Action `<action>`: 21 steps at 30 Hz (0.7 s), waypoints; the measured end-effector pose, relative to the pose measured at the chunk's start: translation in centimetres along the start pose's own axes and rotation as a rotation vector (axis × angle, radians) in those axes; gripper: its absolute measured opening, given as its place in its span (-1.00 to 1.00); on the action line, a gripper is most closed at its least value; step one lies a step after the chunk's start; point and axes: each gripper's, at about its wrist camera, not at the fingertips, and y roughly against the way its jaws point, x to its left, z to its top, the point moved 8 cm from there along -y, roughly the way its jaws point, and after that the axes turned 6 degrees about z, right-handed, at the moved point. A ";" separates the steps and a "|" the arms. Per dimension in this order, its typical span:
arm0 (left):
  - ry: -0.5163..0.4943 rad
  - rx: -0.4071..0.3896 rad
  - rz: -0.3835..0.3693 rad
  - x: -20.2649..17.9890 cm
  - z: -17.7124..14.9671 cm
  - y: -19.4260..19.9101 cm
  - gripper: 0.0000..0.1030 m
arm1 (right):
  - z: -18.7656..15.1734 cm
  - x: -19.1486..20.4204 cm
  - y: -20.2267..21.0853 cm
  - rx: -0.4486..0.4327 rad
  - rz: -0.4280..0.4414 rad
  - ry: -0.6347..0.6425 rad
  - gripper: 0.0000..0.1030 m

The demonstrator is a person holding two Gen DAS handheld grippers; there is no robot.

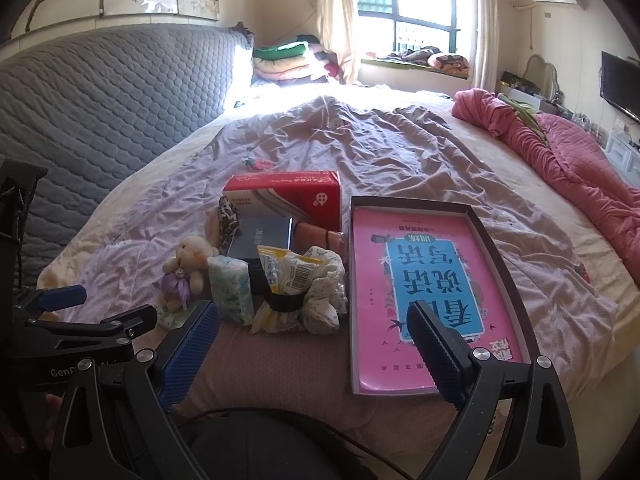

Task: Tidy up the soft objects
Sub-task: 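Move both tools toward the pile of items on the bed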

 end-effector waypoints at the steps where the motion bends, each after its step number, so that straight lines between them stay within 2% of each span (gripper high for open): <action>1: 0.000 -0.001 -0.002 0.0 0.0 0.0 0.96 | 0.0 0.0 0.0 0.000 0.002 -0.003 0.84; 12: 0.009 0.016 -0.012 0.1 -0.1 -0.8 0.96 | -0.4 -0.3 -0.5 0.017 0.009 -0.003 0.84; 21: 0.105 0.078 -0.064 2.7 -0.4 -3.6 0.96 | -0.6 -0.8 -2.3 0.038 0.015 0.004 0.84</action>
